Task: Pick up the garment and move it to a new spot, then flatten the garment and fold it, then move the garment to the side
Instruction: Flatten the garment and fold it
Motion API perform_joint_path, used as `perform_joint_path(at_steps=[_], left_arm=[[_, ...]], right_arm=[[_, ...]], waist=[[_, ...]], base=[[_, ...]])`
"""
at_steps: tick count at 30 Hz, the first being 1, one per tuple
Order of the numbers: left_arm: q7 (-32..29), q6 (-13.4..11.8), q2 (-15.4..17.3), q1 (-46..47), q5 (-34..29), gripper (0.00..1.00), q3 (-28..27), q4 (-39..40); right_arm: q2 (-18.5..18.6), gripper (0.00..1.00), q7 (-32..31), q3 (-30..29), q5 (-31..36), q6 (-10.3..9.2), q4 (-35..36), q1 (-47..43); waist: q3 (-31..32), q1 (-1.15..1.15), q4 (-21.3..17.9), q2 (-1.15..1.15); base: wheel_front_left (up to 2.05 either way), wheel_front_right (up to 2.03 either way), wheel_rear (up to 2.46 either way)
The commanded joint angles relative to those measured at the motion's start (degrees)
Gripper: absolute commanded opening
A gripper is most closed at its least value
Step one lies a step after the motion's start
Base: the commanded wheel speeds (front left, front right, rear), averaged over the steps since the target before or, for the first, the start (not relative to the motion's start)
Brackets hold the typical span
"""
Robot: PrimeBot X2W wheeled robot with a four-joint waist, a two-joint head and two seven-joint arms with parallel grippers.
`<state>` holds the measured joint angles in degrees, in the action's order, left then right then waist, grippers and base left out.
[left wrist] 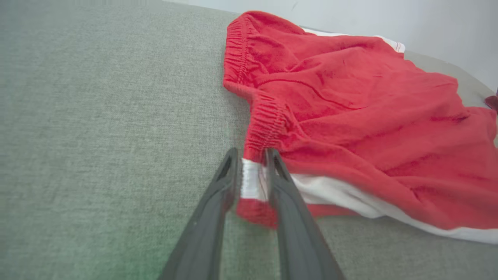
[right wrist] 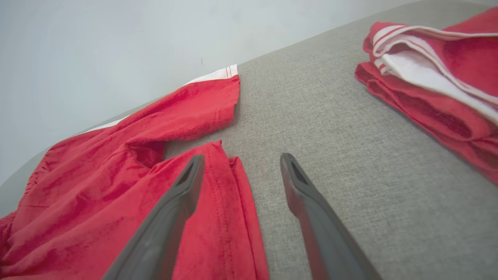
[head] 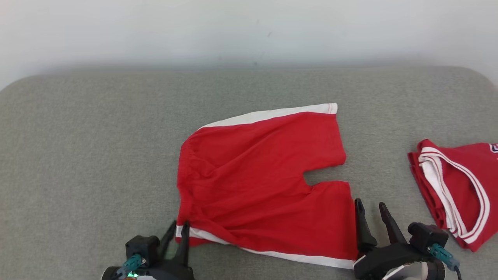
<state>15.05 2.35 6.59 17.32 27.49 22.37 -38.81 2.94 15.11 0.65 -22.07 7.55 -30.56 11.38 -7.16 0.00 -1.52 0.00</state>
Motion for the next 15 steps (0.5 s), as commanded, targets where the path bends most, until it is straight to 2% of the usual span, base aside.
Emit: perform_joint_path(at_steps=[1, 8, 15], left_arm=[[0.2, -0.5, 0.0, -1.6, -1.0, 1.0, -1.0, 0.7], [0.2, -1.8, -0.3, -5.1, -3.4, 1.0, -4.6, 2.8], [0.2, -2.3, -0.4, -10.8, -8.8, 1.0, -10.4, 9.7]], right_arm=[[-0.1, 1.0, 0.0, -0.1, 0.6, -0.16, -0.1, -1.3], [0.0, 1.0, 0.0, -1.5, 2.2, -0.16, 0.4, -3.5], [-0.1, 1.0, 0.0, -2.5, 4.7, -0.16, 2.0, -6.9]], waist=[[1.7, 0.0, -2.0, 0.0], [4.8, 0.0, -4.7, 0.0], [6.9, 0.0, -5.7, 0.0]], base=[[0.0, 0.0, 0.0], [0.0, 0.0, 0.0], [0.0, 0.0, 0.0]])
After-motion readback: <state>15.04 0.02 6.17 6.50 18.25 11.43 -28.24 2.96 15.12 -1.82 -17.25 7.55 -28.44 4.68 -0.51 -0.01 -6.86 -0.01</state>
